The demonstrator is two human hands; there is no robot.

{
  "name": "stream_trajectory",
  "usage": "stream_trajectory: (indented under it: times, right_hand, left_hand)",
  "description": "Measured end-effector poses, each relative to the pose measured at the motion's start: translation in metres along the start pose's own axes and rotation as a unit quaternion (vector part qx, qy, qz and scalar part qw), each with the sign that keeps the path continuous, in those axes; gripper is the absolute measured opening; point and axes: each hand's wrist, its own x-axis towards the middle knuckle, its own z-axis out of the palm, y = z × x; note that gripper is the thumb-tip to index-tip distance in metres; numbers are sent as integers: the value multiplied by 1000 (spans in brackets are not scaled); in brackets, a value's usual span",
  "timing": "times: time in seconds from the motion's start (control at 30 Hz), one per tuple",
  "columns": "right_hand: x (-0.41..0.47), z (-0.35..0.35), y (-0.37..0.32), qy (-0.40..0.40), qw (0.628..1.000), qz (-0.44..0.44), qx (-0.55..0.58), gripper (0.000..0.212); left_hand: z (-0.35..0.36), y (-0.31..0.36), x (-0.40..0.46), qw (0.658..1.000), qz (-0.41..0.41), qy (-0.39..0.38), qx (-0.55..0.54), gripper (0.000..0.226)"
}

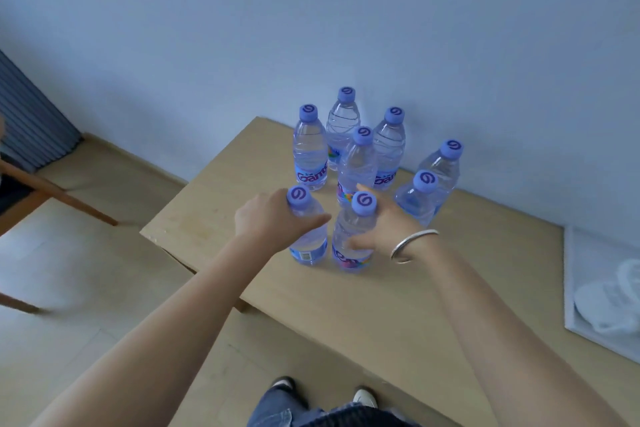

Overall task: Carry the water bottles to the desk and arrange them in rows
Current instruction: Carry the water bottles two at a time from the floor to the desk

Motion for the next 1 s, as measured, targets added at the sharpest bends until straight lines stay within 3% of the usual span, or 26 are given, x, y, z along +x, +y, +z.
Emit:
stream_trajectory:
  times: [0.03,0.17,0.33,0.5,0.63,0.8,1.0]
  right_hand:
    - [-2,-5,1,-23,1000,-1,4,73]
    - [-10,-5,2,0,1000,-9,-14,44]
    - [-20,14,-5,116,993,-11,-10,33]
    - [-14,36,-14,213,971,102,-35,62]
    - [-10,54,-22,313,938,148,-27,69]
    - [-11,68,-23,398,900,178,31,76]
    - [-11,71,-28,375,907,191,29,76]
  left_hand:
    - [-1,-5,2,999,26,-30,-17,55]
    - [2,-20,11,964,185,-149,-120,82]
    - [8,-31,25,936,212,-158,-233,73]
    - [15,-27,27,975,166,-45,-139,67]
    - [24,-14,29,982,153,10,-112,74]
    - [28,-11,30,984,142,-27,-108,81]
    - [36,-30,24,984,140,-113,14,88]
